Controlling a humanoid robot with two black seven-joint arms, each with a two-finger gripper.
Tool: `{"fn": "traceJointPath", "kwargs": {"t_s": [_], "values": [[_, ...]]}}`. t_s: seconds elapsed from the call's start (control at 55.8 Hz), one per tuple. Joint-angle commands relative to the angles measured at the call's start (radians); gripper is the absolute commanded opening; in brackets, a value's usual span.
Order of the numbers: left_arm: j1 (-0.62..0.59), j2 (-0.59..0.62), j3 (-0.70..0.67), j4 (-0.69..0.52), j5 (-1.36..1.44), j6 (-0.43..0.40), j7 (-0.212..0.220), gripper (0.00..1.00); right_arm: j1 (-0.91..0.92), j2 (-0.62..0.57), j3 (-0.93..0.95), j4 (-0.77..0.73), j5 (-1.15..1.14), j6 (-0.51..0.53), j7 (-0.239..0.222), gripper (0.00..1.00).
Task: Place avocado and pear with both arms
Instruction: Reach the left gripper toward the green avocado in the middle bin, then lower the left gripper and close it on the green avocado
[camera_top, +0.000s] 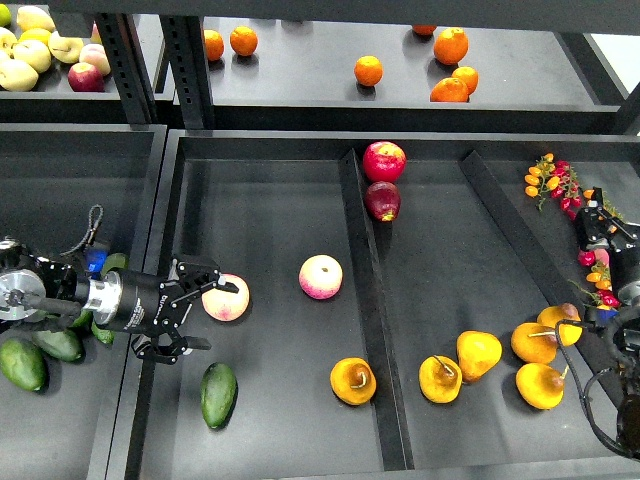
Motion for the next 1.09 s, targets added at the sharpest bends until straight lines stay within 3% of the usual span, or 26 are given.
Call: {"fn": "traceJointPath", "kwargs": {"t_s": [0.0, 0.304, 0.663, 1.075], "values": [[-0.014, -0.018, 0.029, -0.006, 0.027, 0.000, 0.000, 0.99, 0.001, 0.005, 0.000, 0.004, 0.000, 0.000, -0.001, 1.00], [-0.020, -0.098, 0.055, -0.012, 0.096, 0.000, 0.000, 0.99, -0.013, 0.005, 0.000, 0.018, 0.002, 0.000, -0.001, 1.00], [-0.007, -0.101, 0.149, 0.009, 0.188, 0.000, 0.000, 0.99, -0.088, 0.006, 0.000, 0.065, 0.003, 0.002, -0.001, 1.00], [0.006, -0.188, 0.170, 0.150, 0.274, 0.000, 0.000, 0.99, -0.092, 0.010, 0.000, 0.068, 0.003, 0.005, -0.001, 1.00]]}}
